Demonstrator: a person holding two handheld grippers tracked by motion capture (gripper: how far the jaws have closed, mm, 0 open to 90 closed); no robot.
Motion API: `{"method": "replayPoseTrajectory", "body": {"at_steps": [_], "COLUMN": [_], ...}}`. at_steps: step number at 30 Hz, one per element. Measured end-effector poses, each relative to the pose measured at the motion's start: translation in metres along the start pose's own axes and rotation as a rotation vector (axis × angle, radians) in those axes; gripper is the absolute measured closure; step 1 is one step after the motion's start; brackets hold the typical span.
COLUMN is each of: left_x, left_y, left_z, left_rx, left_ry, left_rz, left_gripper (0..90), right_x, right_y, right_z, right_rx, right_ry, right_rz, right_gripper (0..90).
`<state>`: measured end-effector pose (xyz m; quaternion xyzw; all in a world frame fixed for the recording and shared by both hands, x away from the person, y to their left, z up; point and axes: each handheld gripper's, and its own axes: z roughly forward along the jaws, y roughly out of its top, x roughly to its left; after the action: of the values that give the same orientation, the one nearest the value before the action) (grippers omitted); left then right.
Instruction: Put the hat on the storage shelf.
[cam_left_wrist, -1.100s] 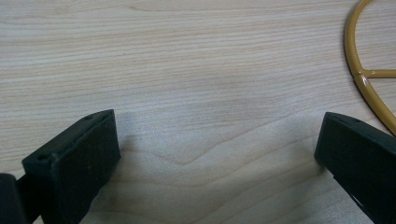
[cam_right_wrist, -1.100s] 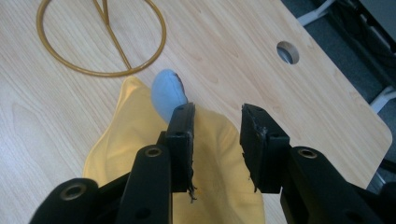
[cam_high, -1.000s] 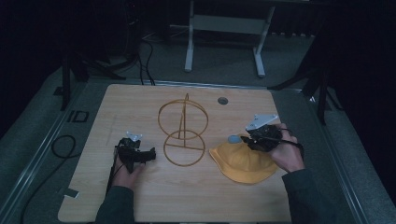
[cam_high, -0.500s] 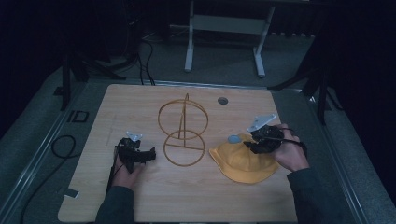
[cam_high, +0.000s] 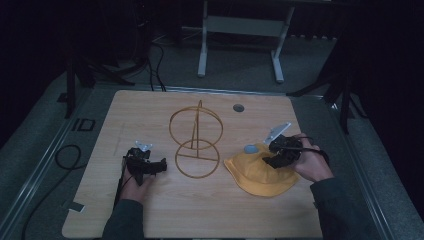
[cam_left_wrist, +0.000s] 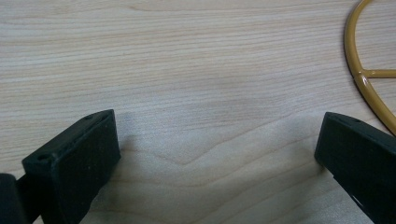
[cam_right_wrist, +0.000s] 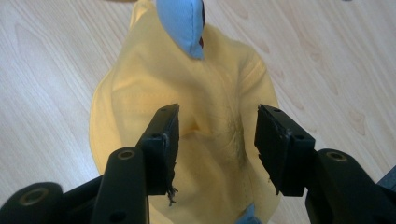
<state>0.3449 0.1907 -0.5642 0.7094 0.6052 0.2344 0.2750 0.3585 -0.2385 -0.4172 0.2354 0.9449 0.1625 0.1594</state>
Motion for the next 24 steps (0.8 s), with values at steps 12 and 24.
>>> {"method": "replayPoseTrajectory", "body": {"at_steps": [12,24], "left_x": [0.0,0.0], "left_y": [0.0,0.0], "left_z": [0.0,0.0], "left_rx": [0.0,0.001], "left_ry": [0.0,0.0], "left_rz": [0.0,0.0], "left_gripper": [0.0,0.0], "right_x": [-0.008,-0.007], "right_y": [0.003,0.01], "right_z": [0.008,0.013], "right_rx": [0.104,0.16], "right_ry": [0.071,0.078], "right_rz": [-0.039,-0.124], "right_gripper": [54.4,54.3]}}
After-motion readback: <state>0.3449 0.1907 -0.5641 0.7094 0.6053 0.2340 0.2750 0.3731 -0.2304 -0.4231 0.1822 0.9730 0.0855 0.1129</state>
